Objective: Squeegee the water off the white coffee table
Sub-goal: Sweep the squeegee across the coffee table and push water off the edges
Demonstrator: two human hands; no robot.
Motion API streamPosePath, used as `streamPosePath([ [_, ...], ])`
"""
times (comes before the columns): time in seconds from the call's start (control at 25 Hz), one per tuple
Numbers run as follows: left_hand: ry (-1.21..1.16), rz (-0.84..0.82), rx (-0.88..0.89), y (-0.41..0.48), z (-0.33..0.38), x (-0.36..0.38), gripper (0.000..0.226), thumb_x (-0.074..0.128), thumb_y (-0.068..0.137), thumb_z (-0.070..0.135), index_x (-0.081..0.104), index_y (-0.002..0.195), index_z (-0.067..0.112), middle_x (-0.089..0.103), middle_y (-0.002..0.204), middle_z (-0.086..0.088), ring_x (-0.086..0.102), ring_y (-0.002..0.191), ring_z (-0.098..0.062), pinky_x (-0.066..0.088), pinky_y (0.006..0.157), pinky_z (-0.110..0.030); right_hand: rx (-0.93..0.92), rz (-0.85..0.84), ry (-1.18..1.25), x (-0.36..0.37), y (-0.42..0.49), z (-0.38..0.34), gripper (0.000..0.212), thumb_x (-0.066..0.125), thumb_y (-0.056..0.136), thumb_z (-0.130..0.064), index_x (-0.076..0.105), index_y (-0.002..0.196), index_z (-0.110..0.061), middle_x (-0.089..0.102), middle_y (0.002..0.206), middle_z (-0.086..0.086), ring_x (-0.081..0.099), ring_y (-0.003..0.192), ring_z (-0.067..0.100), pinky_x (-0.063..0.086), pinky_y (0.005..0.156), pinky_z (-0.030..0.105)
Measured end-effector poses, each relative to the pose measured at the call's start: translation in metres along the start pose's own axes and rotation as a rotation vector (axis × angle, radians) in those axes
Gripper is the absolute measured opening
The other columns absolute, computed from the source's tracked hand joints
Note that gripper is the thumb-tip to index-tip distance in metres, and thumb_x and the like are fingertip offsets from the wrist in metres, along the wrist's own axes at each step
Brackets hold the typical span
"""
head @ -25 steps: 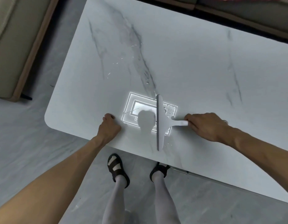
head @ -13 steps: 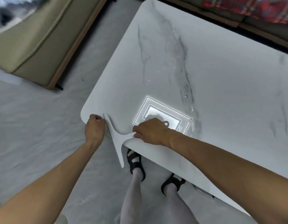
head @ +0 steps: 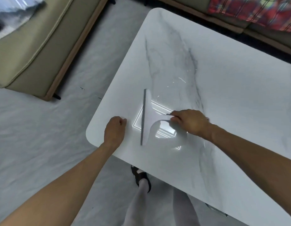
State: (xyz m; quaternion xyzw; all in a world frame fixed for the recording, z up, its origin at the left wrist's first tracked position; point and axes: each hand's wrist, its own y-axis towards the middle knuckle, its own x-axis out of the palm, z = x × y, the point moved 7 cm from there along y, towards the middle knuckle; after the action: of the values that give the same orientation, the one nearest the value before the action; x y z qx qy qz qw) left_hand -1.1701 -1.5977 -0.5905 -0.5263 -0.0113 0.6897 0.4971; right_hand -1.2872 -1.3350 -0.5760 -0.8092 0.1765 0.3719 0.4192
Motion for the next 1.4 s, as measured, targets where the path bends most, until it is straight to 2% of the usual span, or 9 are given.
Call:
streamPosePath([
  [0.08, 0.001, -0.09, -0.004, 0.001, 0.02, 0.021, 0.01, 0.053, 0.093, 0.021, 0.055, 0.098, 0.013, 0.06, 0.093, 0.0, 0.057, 0.085, -0.022, 0.039, 0.064, -0.027, 0.156, 0.052, 0.024, -0.02, -0.025, 0.064, 0.028, 0.033, 0.095, -0.046, 0.056, 0.111, -0.042, 0.069, 0.102, -0.005, 0.062, 0.092, 0.024, 0.047, 0.078, 0.038],
  [0.2, 0.013, -0.14, -0.009, -0.002, 0.051, 0.044, 0.05, 0.06, 0.087, 0.015, 0.042, 0.133, 0.012, 0.056, 0.125, -0.008, 0.055, 0.114, -0.029, 0.045, 0.091, -0.036, 0.305, 0.105, -0.073, -0.042, -0.077, 0.141, 0.031, 0.027, 0.098, -0.049, 0.054, 0.111, -0.039, 0.069, 0.096, -0.004, 0.062, 0.084, 0.026, 0.044, 0.069, 0.036],
  [0.32, 0.044, -0.013, 0.003, 0.001, 0.073, 0.047, 0.06, 0.059, 0.085, 0.008, 0.037, 0.14, 0.006, 0.052, 0.135, -0.014, 0.05, 0.125, -0.031, 0.041, 0.105, -0.04, 0.28, 0.15, -0.131, -0.062, -0.096, 0.163, 0.034, 0.023, 0.098, -0.051, 0.052, 0.111, -0.041, 0.069, 0.089, -0.009, 0.061, 0.076, 0.023, 0.038, 0.061, 0.032],
  [0.6, -0.099, 0.222, -0.242, 0.03, 0.054, -0.011, 0.055, 0.047, 0.088, 0.004, 0.033, 0.14, 0.01, 0.054, 0.133, -0.019, 0.054, 0.118, -0.037, 0.043, 0.094, -0.04, -0.311, -0.033, -0.119, -0.044, 0.059, -0.021, 0.03, 0.032, 0.097, -0.049, 0.055, 0.11, -0.035, 0.068, 0.098, -0.003, 0.063, 0.092, 0.024, 0.036, 0.067, 0.034],
  [0.76, -0.076, 0.259, -0.276, 0.039, 0.035, -0.037, 0.055, 0.046, 0.085, 0.006, 0.035, 0.138, 0.009, 0.055, 0.132, -0.019, 0.053, 0.119, -0.038, 0.043, 0.093, -0.039, -0.336, -0.027, -0.082, -0.025, 0.112, -0.086, 0.03, 0.037, 0.098, -0.044, 0.058, 0.103, -0.023, 0.065, 0.093, 0.008, 0.061, 0.087, 0.031, 0.034, 0.066, 0.035],
  [1.0, -0.078, 0.086, -0.184, 0.048, 0.074, 0.013, 0.065, 0.058, 0.083, 0.004, 0.033, 0.142, 0.011, 0.05, 0.139, -0.014, 0.049, 0.126, -0.032, 0.042, 0.102, -0.039, -0.057, 0.104, -0.026, -0.071, 0.089, 0.05, 0.031, 0.031, 0.097, -0.044, 0.056, 0.114, -0.034, 0.067, 0.097, 0.006, 0.062, 0.09, 0.032, 0.04, 0.069, 0.035],
  [1.16, 0.197, -0.048, 0.086, 0.055, 0.144, 0.064, 0.081, 0.08, 0.069, 0.018, 0.035, 0.135, 0.003, 0.041, 0.135, -0.017, 0.042, 0.127, -0.035, 0.041, 0.1, -0.041, 0.185, 0.123, 0.015, -0.083, 0.006, 0.165, 0.029, 0.029, 0.099, -0.043, 0.053, 0.114, -0.037, 0.069, 0.093, 0.003, 0.059, 0.079, 0.029, 0.039, 0.065, 0.034],
  [1.28, 0.468, -0.098, 0.127, 0.063, 0.177, 0.098, 0.123, 0.085, 0.062, 0.046, 0.009, 0.149, 0.003, 0.016, 0.152, -0.028, 0.018, 0.139, -0.049, 0.024, 0.115, -0.05, 0.287, 0.152, -0.095, -0.094, -0.056, 0.217, 0.033, 0.025, 0.099, -0.047, 0.052, 0.114, -0.035, 0.069, 0.086, 0.001, 0.054, 0.071, 0.028, 0.036, 0.062, 0.034],
  [1.4, 0.596, -0.088, 0.109, 0.072, 0.19, 0.116, 0.139, 0.083, 0.059, 0.056, -0.007, 0.151, 0.003, -0.002, 0.155, -0.036, 0.005, 0.141, -0.058, 0.014, 0.117, -0.057, 0.347, 0.242, -0.061, -0.12, -0.072, 0.23, 0.037, 0.025, 0.098, -0.05, 0.054, 0.106, -0.03, 0.065, 0.076, 0.003, 0.056, 0.066, 0.032, 0.039, 0.06, 0.035],
])
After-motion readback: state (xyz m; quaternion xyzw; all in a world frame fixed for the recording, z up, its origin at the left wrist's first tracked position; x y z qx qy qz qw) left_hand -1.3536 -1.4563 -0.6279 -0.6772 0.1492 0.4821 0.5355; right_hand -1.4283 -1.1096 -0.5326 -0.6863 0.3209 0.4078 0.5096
